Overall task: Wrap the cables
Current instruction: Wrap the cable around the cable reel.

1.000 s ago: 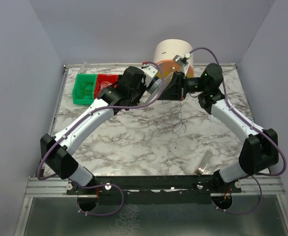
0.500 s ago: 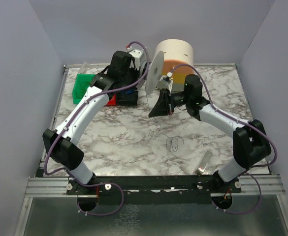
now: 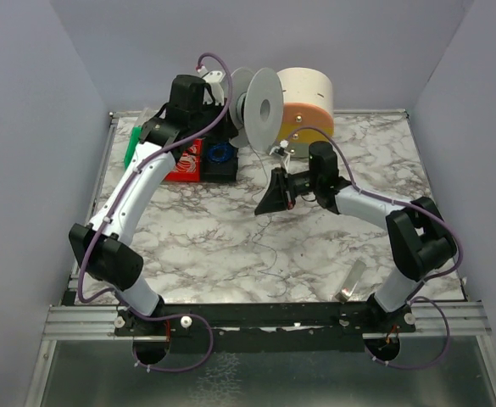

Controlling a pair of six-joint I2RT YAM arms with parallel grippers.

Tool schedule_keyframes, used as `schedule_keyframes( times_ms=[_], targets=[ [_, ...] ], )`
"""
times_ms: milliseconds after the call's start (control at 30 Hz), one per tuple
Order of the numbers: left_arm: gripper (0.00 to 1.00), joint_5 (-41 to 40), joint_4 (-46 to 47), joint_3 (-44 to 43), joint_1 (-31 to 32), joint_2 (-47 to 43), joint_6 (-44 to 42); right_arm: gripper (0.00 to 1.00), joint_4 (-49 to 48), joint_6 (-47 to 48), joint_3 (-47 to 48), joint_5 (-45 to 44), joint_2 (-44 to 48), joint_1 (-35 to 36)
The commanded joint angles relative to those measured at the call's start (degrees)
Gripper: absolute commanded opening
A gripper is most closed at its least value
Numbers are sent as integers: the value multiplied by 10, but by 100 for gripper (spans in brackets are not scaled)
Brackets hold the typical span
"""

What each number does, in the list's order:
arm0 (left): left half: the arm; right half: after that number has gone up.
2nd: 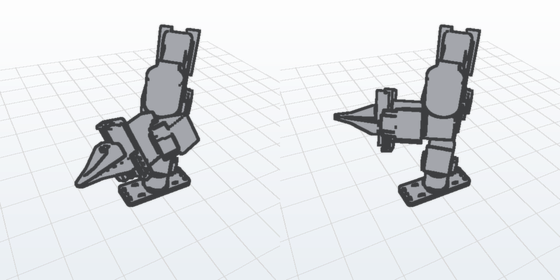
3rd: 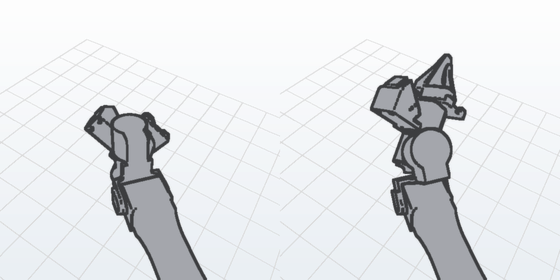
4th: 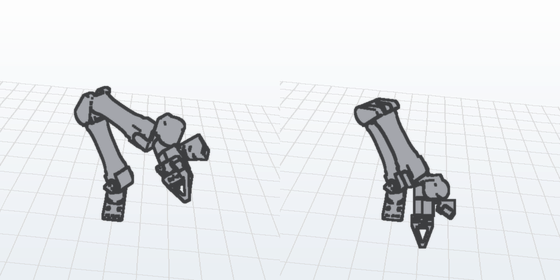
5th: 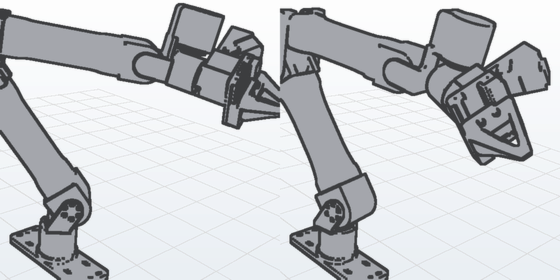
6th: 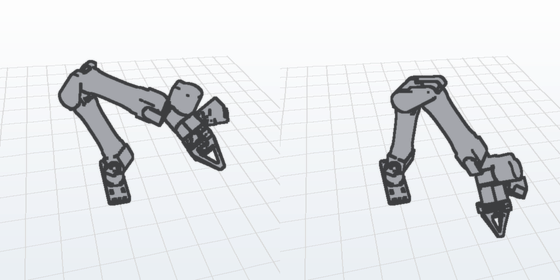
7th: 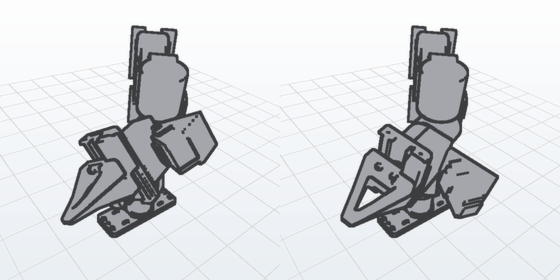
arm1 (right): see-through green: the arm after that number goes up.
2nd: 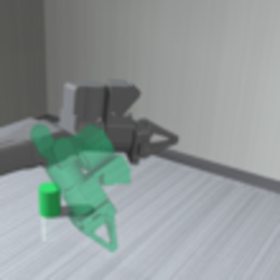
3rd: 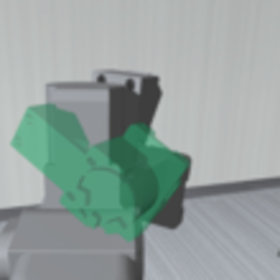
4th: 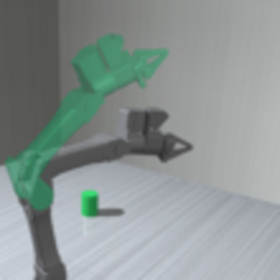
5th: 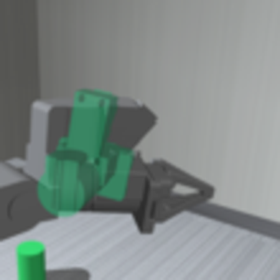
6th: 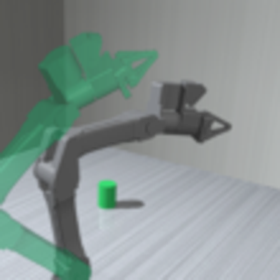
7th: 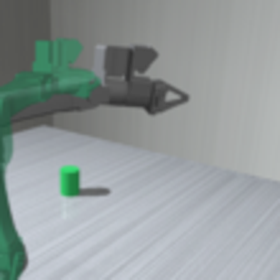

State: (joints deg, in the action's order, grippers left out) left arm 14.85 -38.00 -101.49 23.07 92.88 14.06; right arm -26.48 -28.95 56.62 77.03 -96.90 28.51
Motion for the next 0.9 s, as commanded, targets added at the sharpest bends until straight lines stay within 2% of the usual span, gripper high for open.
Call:
schedule_keyframes(
  times_ms=[0,167,233,267,300,433,500,533,700,733,867],
  targets=[
    [0,71,70,-26,-13,-39,24,0,-11,13,-12,-49,6,-14],
    [0,106,80,-1,-16,-62,23,0,-49,-23,-23,-113,29,-76],
    [0,111,80,0,-15,-69,18,0,-27,17,-21,-106,41,-85],
    [0,108,80,-3,-15,-71,16,2,9,73,-16,-100,51,-86],
    [0,107,80,-5,-15,-73,15,8,58,135,-13,-104,66,-86],
    [0,113,75,-22,-15,-71,14,44,183,405,-19,-135,121,-86],
    [0,117,73,-30,-15,-68,15,55,212,479,-20,-146,132,-86],
    [0,117,73,-33,-16,-68,16,57,226,505,-16,-144,131,-86],
    [0,121,72,-41,-15,-70,17,65,324,497,35,-61,74,-72],
    [0,121,72,-41,-15,-71,16,69,319,483,36,-58,63,-65],
    [0,123,74,-40,-15,-77,14,71,181,365,-6,-95,39,-42]
  ],
)
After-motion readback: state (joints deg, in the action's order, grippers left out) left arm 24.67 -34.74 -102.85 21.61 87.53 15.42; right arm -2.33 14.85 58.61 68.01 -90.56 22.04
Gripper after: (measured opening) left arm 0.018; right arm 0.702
